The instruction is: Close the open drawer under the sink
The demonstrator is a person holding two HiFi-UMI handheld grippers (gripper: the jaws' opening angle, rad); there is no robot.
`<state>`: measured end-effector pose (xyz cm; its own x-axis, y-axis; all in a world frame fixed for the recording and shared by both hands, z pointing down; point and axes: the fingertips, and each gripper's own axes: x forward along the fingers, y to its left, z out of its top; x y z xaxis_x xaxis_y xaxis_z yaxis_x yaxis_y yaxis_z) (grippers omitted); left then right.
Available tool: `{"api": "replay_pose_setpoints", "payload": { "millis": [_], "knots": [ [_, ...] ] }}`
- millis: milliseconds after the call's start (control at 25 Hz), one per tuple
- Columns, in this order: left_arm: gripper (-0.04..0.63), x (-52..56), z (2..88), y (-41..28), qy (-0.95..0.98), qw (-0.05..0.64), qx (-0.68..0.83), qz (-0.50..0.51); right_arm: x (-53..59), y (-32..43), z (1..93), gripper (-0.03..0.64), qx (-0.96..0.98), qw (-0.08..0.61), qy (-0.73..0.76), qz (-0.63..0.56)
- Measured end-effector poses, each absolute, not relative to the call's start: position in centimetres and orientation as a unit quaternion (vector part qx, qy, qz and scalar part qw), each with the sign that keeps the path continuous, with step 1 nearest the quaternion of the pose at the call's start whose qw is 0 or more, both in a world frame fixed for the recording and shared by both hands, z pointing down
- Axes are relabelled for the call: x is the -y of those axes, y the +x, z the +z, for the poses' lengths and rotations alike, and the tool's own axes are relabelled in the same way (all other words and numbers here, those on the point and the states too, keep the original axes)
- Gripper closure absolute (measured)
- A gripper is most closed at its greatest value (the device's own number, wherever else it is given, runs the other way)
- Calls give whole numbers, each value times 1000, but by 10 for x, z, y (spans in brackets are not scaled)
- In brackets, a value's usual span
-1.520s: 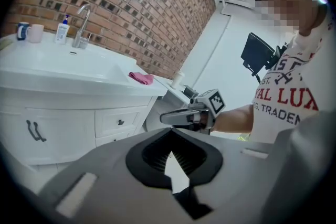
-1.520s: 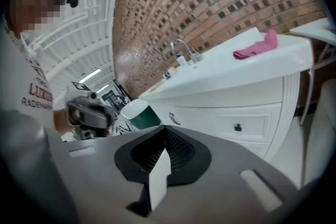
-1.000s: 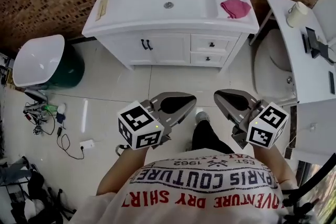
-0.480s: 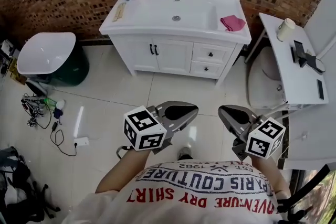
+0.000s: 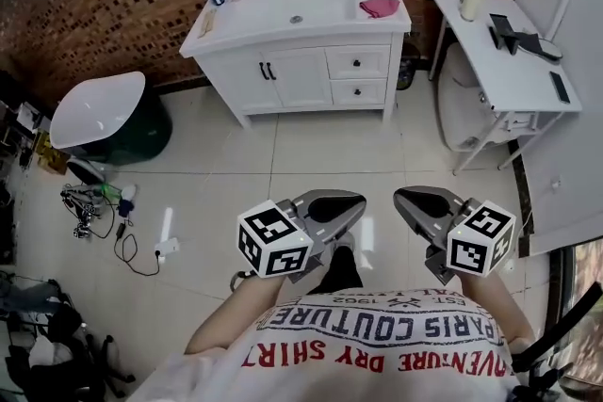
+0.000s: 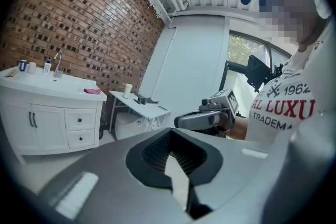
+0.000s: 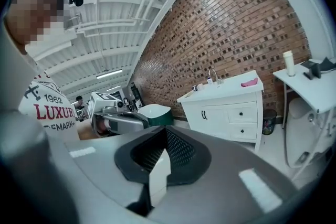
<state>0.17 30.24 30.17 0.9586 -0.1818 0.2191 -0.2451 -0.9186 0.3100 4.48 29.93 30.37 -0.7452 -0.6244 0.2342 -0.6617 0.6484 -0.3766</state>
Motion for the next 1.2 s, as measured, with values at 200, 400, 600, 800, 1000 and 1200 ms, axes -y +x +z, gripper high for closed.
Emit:
{"api": "replay_pose_setpoints", "payload": {
  "millis": [200,400,600,800,1000,1200],
  "knots": [
    [601,-361,289,13,977,148,110,107,-356,63,294,611,903,10,356,240],
    [601,-385,277,11,979,131,111,111,-377,62,281,611,906,9,356,227],
    [601,-392,267,14,980,121,114,113,-386,61,275,611,908,17,358,218],
    [601,-394,270,12,980,119,113,112,-390,57,278,611,906,25,365,213],
    [601,-401,271,13,981,119,107,107,-397,54,280,611,906,31,364,212],
    [601,-405,271,11,982,119,105,107,-402,49,277,611,908,31,362,208]
  ]
}}
